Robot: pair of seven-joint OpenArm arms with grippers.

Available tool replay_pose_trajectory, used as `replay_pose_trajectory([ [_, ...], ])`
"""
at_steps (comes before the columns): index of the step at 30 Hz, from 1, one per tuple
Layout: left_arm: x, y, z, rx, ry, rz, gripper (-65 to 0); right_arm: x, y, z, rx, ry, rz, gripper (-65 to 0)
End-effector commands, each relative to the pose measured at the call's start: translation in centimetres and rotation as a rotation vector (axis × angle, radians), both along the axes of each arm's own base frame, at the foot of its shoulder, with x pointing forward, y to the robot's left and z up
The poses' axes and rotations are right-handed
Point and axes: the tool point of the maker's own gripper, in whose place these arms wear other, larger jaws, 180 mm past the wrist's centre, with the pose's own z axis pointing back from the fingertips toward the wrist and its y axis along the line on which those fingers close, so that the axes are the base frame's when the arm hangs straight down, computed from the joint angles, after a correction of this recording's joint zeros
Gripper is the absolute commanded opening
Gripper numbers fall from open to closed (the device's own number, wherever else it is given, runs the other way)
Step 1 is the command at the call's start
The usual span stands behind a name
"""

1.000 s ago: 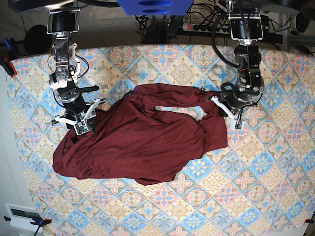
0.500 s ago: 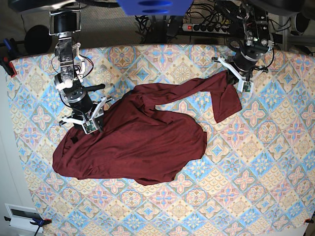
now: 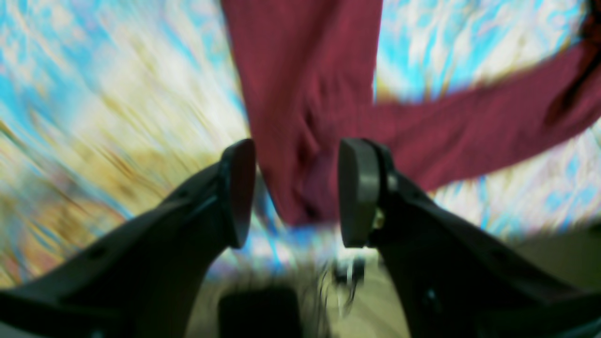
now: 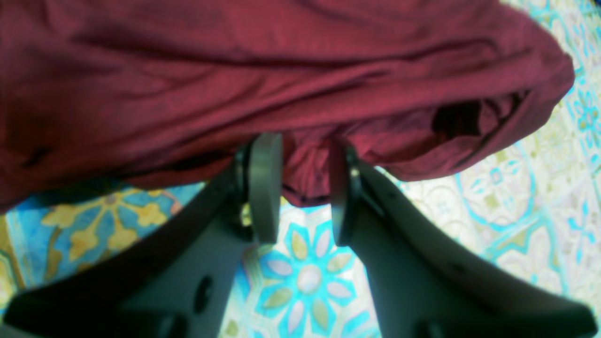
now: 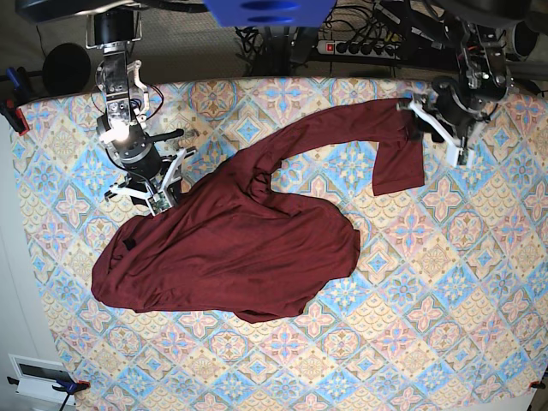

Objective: Layout the t-shirt on the table in an organized manner, then fold the t-shirt properly
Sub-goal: 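Pull the sleeve with the left gripper away from the shirt body, then grasp the shirt body with the left gripper and drag it to spread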

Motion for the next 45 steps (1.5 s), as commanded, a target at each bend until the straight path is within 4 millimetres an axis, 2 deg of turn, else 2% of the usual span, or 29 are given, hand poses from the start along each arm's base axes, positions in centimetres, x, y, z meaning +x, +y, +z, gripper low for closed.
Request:
replay_pose_trajectory([
  [1,0.7,0.0,1.1,-0.017,-0.042,0.004,-36.1,1.5,0.5,2.7,0.049,-0.089,0.008,-48.7],
  [5,2.3,2.2,2.6,-0.014,-0.106,0.086,-36.3,2.1,0.9,3.0,0.205,-0.074,-0.024,-48.7],
  [8,3.6,2.4,3.4,-0.021,-0.143,0.098,-36.2,3.3,-1.4,3.2,0.280,-0.078,-0.106,-48.6],
  [12,3.9,2.4,3.5,-0.021,-0.150,0.100,-36.2,2.9,-3.1,1.1,0.317,-0.026,-0.171,-48.4],
  [15,4.0,2.4,3.5,-0.021,-0.152,0.099,-36.2,2.6,-3.6,-0.2,0.323,0.007,-0.192,-45.2],
  [20,4.0,2.3,3.5,-0.022,-0.153,0.098,-36.2,2.4,-3.5,-0.8,0.325,0.023,-0.195,-40.5],
  [24,3.9,2.4,3.2,-0.026,-0.144,0.102,-36.2,2.3,-3.5,-1.2,0.321,0.033,-0.196,-40.5],
  [27,3.9,2.4,3.2,-0.026,-0.143,0.102,-36.2,1.6,-4.0,-3.0,0.323,0.082,-0.218,-40.7],
  [30,3.9,2.4,3.2,-0.026,-0.143,0.102,-36.2,1.0,-3.5,-4.0,0.330,0.117,-0.188,-45.7],
  [35,3.9,2.4,3.2,-0.026,-0.143,0.102,-36.2,1.0,-2.6,-3.3,0.342,0.107,-0.120,-64.1],
  [37,3.9,2.4,3.2,-0.026,-0.144,0.103,-36.2,1.5,-2.9,-1.8,0.341,0.065,-0.110,-64.5],
  [40,4.3,2.4,3.5,-0.027,-0.157,0.102,-36.2,1.9,-4.8,1.0,0.333,-0.015,-0.117,-65.0],
  [45,4.5,2.4,3.6,-0.028,-0.163,0.103,-36.2,-0.7,-8.6,1.7,0.301,-0.037,-0.190,-65.0],
])
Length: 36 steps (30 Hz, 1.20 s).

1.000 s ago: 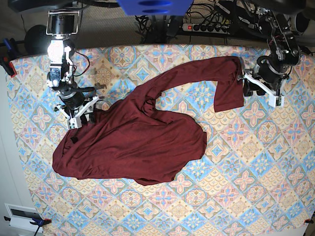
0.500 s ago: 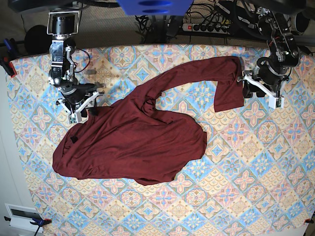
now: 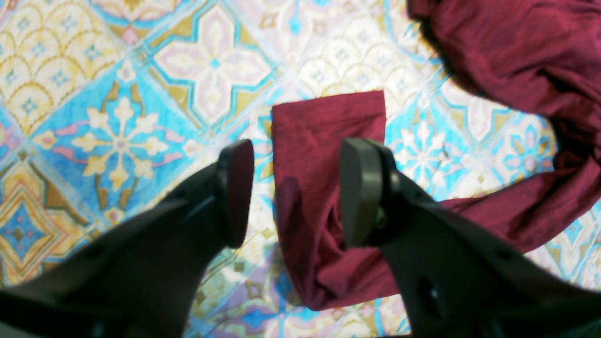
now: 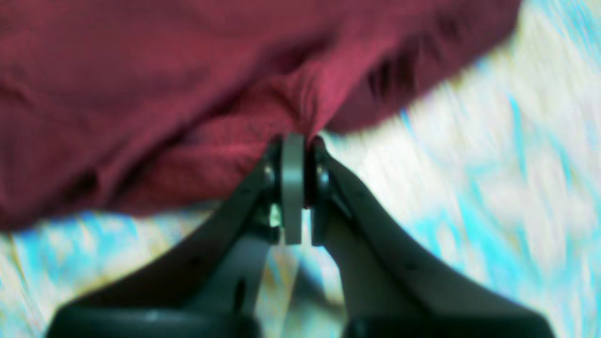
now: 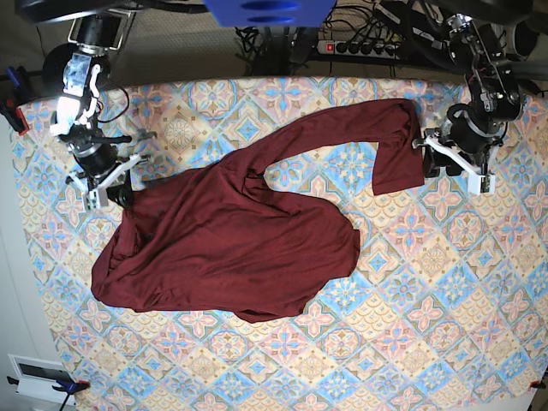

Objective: Layout the t-shirt on the table in an organized manner, then fold the t-shirt properly
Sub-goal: 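Grasp the shirt body with the left gripper and drag it to spread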

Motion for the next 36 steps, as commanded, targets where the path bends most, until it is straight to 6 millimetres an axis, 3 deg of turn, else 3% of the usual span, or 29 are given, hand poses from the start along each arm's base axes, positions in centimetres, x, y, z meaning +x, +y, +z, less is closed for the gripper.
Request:
replay_pose_trajectory([
  [1,0.5,0.2,0.9,0.010,-0.036,-0.004,-36.2,0.8,-1.0,2.3,-0.013,-0.075,-0.014,-65.0],
  [7,2.9,0.1,3.0,0.008,-0.114,-0.005,-36.2,-1.2,-3.6,2.3,-0.041,-0.063,-0.082,-65.0],
  [13,5.7,0.4,5.0,0.028,-0.187,0.002,-36.2,-2.8,-8.1,2.8,-0.073,-0.062,-0.205,-65.0],
  [20,9.1,0.0,0.9,-0.031,-0.080,0.015,-36.2,-5.1,-12.5,1.6,-0.072,0.001,-0.342,-65.0],
  [26,12.1,-1.2,-3.2,-0.191,0.010,0.061,-36.2,-5.9,-13.6,0.6,-0.061,0.028,-0.396,-65.0],
  [29,13.7,-2.7,-4.4,-0.243,-0.005,0.068,-36.2,-6.1,-14.6,0.7,-0.067,0.022,-0.464,-65.0],
  [32,14.6,-6.5,-6.1,-0.236,0.007,-0.024,-36.2,-6.2,-14.8,0.7,-0.068,0.023,-0.474,-65.0],
  [36,15.0,-12.0,-6.4,-0.202,-0.031,-0.180,-36.2,-6.6,-15.2,0.4,-0.116,0.051,-0.472,-65.0],
])
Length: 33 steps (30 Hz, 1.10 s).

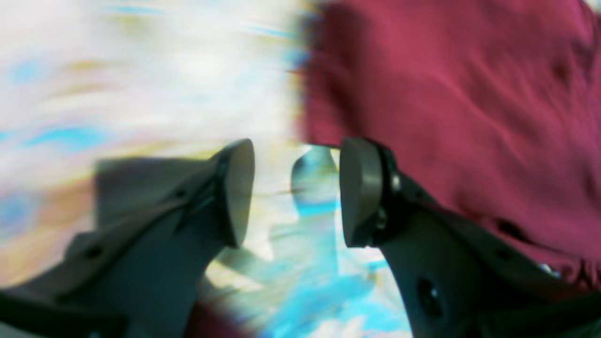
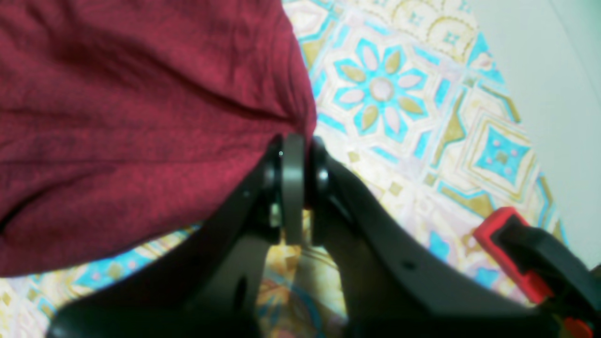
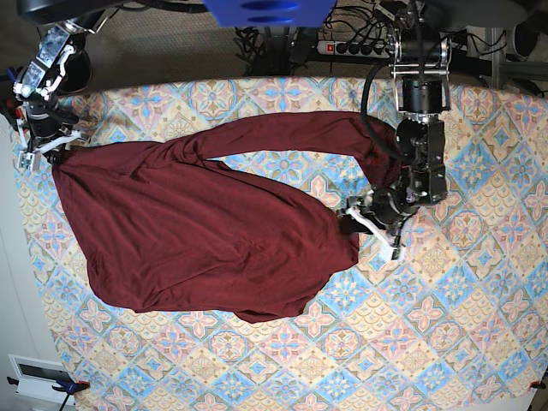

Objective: Layout the t-shirt on the table in an organized manner, then fold the t-shirt properly
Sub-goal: 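Grasp the shirt body with the left gripper and drag it to spread, then hold the shirt corners with both grippers and stretch them apart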

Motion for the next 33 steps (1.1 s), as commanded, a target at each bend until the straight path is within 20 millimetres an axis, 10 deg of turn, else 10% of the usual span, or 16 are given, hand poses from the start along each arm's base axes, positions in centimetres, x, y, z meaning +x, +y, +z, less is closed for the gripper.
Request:
replay_pose_trajectory([
  [1,1.1,-0.3,1.4,0.004,-0.056,-0.011,-36.2,0.6,-1.0,1.6,-0.047,-0.032,0.004,-65.0],
  [11,0.9,-3.2,-2.6,-0.050,0.042,-0.015,-38.5,0.4,-1.3,1.5,-0.074,-0.014,0.007,-65.0],
  [16,2.0,-2.4,-1.7,-0.059,-0.042,0.033,-64.6,0.9,-1.3,1.8,-0.075,-0.022,0.007,-65.0],
  [26,1.2,9.4,4.4,0.118,-0.235,0.154,-64.9,3.4,-1.2,3.3,-0.073,-0.086,0.006,-65.0],
  [33,-1.8,13.5,6.6,0.243,-0.280,0.145,-64.7,2.7,-1.3,1.3,-0.036,-0.045,-0.009,-65.0],
])
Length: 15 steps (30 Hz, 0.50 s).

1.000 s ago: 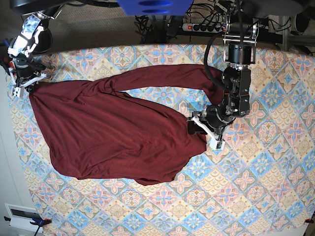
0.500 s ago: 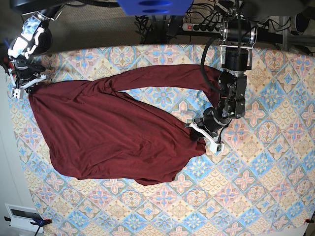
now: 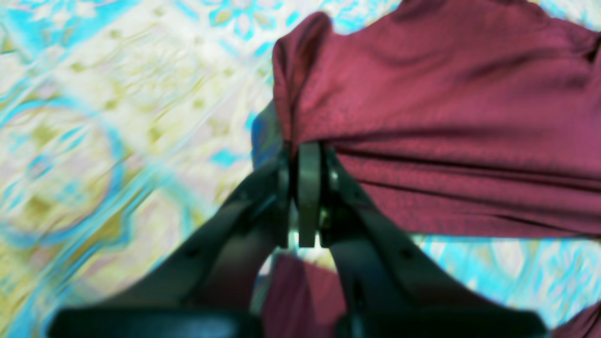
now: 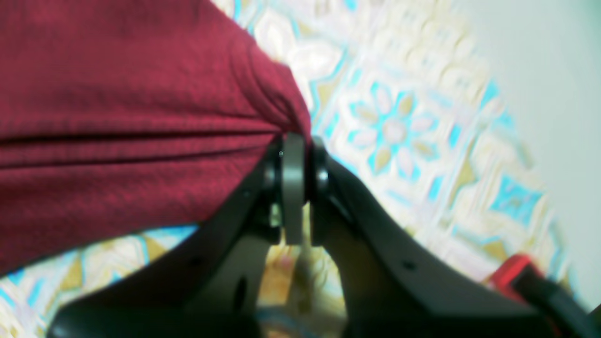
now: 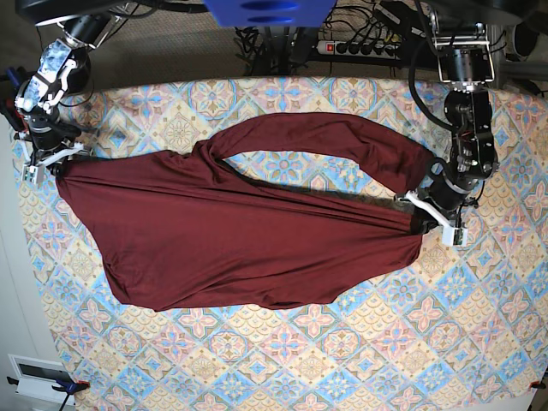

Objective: Layout the t-shirt on the table in an organized manner, then fold the t-shirt properly
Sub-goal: 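Hold the shirt corners with both grippers and stretch them apart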

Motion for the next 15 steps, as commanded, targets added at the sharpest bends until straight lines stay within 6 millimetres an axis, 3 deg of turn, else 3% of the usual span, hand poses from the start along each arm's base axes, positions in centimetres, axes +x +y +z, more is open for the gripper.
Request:
replay_pose_trajectory([
  [1,0.7,1.7,2.0,0.038,-0.060,0.028,-64.7,0.6,-1.5,1.8,-0.050,-0.040,-0.014,-65.0],
  [4,-0.4,2.5,1.5,0.060,-0.038,0.030,-64.5,0.6,-1.3,1.7,-0.049,-0.037,-0.010,-65.0],
  [7,-1.5,3.1,0.4,0.084,0.013,0.020,-61.5,1.6,0.4,1.2,-0.042,-0.026,0.047,-65.0],
  [12,-2.9,3.9,-1.4,0.108,0.138,0.054,-45.1,2.2,1.8,0.9,-0.039,-0.020,0.090,-65.0],
  [15,-3.3,4.3,-1.8,0.136,0.166,0.056,-39.4,2.2,1.8,0.9,-0.039,-0.019,0.092,-65.0],
])
